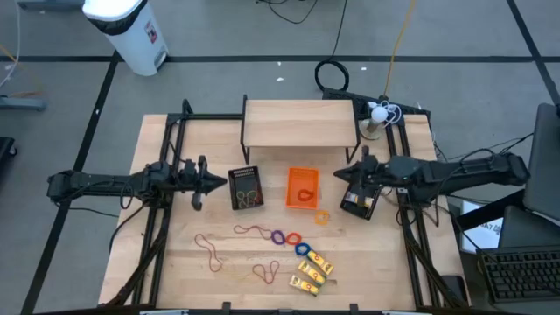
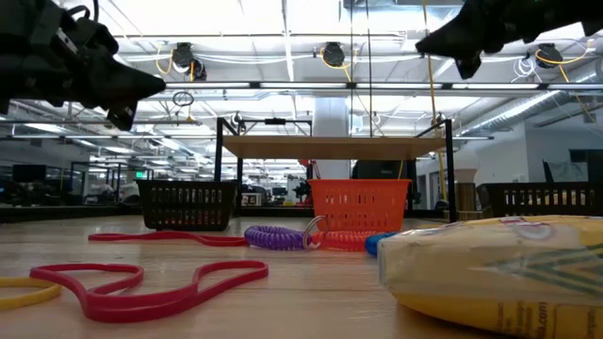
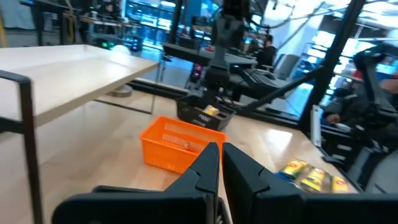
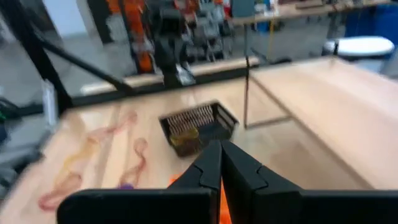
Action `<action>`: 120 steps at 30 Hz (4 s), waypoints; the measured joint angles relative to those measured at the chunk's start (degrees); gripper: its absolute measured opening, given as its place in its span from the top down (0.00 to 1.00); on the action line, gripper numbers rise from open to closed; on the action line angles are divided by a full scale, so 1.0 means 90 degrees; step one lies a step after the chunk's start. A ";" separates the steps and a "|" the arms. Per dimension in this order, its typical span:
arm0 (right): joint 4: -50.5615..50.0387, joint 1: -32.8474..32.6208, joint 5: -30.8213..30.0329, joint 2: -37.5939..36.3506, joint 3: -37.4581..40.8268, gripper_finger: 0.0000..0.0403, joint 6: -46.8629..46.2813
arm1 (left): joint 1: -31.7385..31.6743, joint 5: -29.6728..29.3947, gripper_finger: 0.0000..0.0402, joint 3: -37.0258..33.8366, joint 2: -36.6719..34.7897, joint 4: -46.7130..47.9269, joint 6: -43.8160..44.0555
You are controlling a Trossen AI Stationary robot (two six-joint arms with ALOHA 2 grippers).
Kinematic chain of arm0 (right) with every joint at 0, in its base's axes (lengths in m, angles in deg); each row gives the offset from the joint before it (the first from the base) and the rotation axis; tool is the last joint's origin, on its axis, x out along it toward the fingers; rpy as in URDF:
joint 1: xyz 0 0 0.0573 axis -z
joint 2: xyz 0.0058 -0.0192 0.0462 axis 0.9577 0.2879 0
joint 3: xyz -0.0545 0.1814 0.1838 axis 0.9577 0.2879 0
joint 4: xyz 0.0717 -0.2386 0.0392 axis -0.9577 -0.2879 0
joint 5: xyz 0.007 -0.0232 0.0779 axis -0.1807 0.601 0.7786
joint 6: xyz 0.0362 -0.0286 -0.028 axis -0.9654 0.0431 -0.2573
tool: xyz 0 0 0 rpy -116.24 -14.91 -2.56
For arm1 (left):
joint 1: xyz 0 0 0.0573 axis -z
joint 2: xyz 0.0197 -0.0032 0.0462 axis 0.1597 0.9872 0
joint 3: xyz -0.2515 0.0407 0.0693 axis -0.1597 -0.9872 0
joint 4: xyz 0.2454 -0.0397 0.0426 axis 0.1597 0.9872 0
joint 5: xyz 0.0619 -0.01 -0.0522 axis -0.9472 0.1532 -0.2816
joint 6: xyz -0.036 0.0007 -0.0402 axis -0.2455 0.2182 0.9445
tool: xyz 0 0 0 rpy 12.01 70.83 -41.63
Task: Pick & Place Office Desk Supplies
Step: Put the yellow crayon box into the right black bin, then put the orange spring keychains into the orange bin
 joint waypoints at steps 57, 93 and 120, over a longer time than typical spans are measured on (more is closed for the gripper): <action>-0.0810 -0.4273 -0.0625 0.6695 -0.2568 0.41 -0.6971 | 0.0002 -0.0276 0.95 0.0000 0.0007 0.1149 -0.0156; -0.1550 -0.3904 -0.1982 0.5211 -0.2696 0.49 -0.3303 | 0.0000 0.0060 0.95 0.0000 0.0007 0.1246 0.0597; -0.2893 -0.2173 -0.0448 0.6121 -0.2546 0.61 -0.1820 | 0.0000 0.0057 0.95 0.0000 0.0007 0.1569 0.0439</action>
